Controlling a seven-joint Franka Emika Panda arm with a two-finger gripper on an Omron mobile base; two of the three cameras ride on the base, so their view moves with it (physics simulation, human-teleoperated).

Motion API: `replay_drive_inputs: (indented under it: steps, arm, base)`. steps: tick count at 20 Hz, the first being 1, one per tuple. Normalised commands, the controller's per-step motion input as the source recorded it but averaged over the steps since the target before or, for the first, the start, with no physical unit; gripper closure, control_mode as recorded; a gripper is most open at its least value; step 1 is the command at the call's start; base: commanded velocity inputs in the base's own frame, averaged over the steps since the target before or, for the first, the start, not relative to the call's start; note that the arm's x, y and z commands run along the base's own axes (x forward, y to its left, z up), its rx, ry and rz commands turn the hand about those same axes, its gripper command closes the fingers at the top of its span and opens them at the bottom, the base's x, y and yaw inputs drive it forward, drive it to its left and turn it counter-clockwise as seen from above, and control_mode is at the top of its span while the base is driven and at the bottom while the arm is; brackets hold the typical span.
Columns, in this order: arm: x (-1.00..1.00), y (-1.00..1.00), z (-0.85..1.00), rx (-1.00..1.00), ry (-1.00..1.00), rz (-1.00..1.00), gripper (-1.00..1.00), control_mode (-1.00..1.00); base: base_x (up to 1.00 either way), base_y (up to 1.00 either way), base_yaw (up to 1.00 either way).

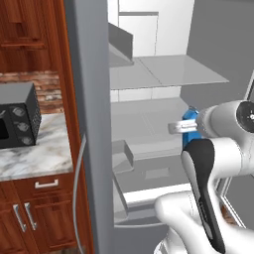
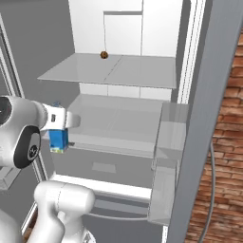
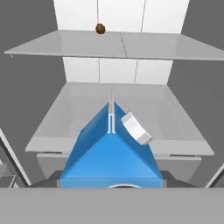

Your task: Take out the milk from the fridge and place it on the tray on the counter. Then take the sugar cube near the tray and place it in the tray.

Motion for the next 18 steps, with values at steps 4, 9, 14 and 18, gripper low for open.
replay_drive_inputs:
  steps: [4,9,14,18]
  arm:
    - [0.00,0.00,0.00,0.00,0.00,0.00,1.00,1.00]
    - [0.00,0.00,0.00,0.00,0.00,0.00,1.00,1.00]
    - [0.00,0.00,0.00,0.00,0.00,0.00,1.00,1.00]
    - [0.00,0.00,0.00,0.00,0.00,0.00,1.00,1.00]
  base:
    - [-0.52,0.01,0.04]
    - [-0.83,0.00,0.08]
    - [-0.99,0.45,0.22]
    - [-1.00,0.86,0.23]
